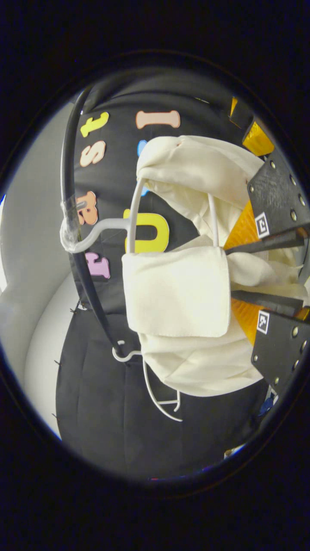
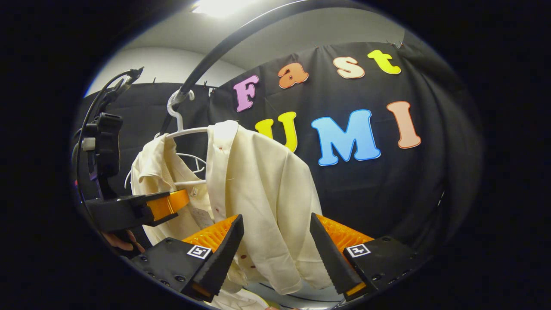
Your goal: Grasp the clothes on the hanger with both hands and then place them into the laundry hamper below.
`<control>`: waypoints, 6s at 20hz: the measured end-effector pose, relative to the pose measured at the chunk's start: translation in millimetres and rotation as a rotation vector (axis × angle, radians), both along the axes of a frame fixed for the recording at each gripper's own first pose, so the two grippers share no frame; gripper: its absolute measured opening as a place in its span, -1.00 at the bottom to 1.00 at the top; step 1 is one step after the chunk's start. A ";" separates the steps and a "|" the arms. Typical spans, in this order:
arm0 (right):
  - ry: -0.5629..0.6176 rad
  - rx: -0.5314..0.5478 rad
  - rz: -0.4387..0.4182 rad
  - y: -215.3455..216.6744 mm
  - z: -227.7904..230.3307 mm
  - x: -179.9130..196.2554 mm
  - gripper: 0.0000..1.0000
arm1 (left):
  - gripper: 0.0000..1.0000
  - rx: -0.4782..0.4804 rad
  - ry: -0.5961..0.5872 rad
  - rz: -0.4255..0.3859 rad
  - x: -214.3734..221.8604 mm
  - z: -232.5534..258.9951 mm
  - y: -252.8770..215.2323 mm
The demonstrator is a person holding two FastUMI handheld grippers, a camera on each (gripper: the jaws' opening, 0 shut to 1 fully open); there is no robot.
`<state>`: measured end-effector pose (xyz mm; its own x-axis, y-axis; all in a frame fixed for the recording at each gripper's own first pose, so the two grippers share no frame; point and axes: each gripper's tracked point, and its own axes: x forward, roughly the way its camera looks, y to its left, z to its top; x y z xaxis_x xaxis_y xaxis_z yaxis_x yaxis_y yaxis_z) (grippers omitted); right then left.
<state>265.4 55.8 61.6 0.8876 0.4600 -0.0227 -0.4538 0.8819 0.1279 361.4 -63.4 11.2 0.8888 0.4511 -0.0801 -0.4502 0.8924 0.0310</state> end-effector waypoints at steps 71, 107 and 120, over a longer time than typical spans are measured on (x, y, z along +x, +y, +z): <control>-0.141 0.111 -0.446 -86.6 42.8 135.0 -0.95 | -0.98 -0.098 -0.172 0.015 -89.2 56.1 157.0; -0.007 -0.031 -0.299 -18.4 -44.6 -4.0 -0.95 | -0.97 -0.419 -0.025 -0.163 -189.6 -46.4 182.0; -0.088 -0.098 -0.148 136.9 8.1 -171.4 -1.00 | -0.99 -0.140 0.002 -0.649 -246.2 -3.0 107.3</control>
<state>94.1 192.7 69.7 0.9460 0.3236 0.0199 -0.3237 0.9461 0.0032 115.2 43.9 8.2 0.9765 -0.1901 -0.1015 0.1796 0.9782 -0.1042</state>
